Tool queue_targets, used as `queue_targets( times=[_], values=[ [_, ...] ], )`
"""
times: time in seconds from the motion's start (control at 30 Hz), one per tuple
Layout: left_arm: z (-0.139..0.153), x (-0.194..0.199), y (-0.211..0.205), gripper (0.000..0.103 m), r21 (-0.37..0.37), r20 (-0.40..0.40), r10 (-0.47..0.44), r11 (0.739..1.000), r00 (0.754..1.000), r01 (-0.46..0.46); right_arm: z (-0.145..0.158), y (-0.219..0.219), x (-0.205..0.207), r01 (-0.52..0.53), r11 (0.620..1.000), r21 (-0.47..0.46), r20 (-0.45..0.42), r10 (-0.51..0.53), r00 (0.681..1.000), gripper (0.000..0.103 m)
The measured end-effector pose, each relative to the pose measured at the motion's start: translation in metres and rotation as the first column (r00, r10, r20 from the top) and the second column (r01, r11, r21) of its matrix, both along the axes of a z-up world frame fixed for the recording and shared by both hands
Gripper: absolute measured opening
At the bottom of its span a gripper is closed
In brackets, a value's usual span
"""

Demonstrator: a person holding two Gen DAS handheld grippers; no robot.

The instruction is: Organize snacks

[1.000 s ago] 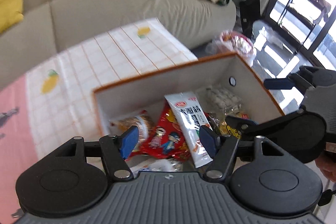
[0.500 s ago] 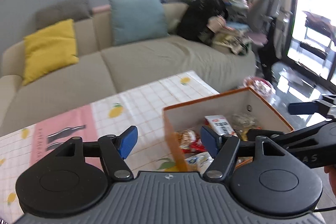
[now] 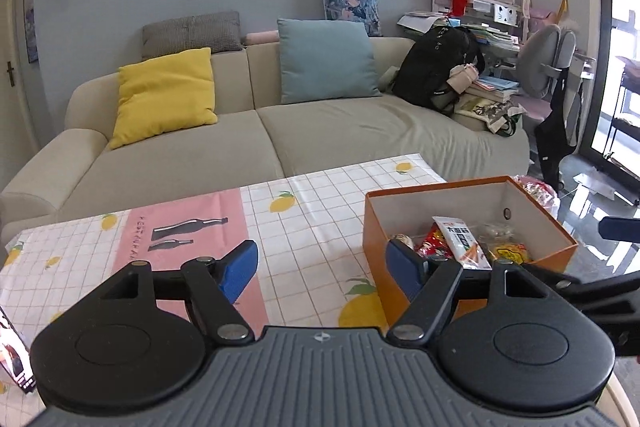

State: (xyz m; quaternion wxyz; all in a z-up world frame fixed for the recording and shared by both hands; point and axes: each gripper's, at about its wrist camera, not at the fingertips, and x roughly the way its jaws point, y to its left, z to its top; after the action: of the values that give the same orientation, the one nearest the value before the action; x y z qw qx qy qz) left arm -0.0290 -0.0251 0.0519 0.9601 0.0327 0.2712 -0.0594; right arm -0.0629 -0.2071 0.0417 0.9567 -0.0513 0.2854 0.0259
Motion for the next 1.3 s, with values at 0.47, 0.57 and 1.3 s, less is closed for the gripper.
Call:
queue_targets(
  times=[0.47, 0.57, 1.3],
  values=[
    [-0.03, -0.012, -0.007, 0.089, 0.055, -0.116, 0.029, 0.998, 0.993, -0.023, -0.024, -0.008, -0.01, 0.031, 0.999, 0.014, -0.058, -0.03, 0.998, 0.1],
    [-0.035, -0.012, -0.005, 0.089, 0.053, -0.146, 0.035, 0.998, 0.989, -0.028, -0.028, -0.007, -0.008, 0.029, 0.999, 0.024, -0.074, -0.027, 0.997, 0.1],
    [-0.035, -0.011, 0.001, 0.089, 0.032, -0.176, 0.055, 0.998, 0.983, -0.051, -0.03, -0.008, -0.007, 0.034, 0.999, 0.04, -0.086, -0.031, 0.996, 0.1]
  ],
)
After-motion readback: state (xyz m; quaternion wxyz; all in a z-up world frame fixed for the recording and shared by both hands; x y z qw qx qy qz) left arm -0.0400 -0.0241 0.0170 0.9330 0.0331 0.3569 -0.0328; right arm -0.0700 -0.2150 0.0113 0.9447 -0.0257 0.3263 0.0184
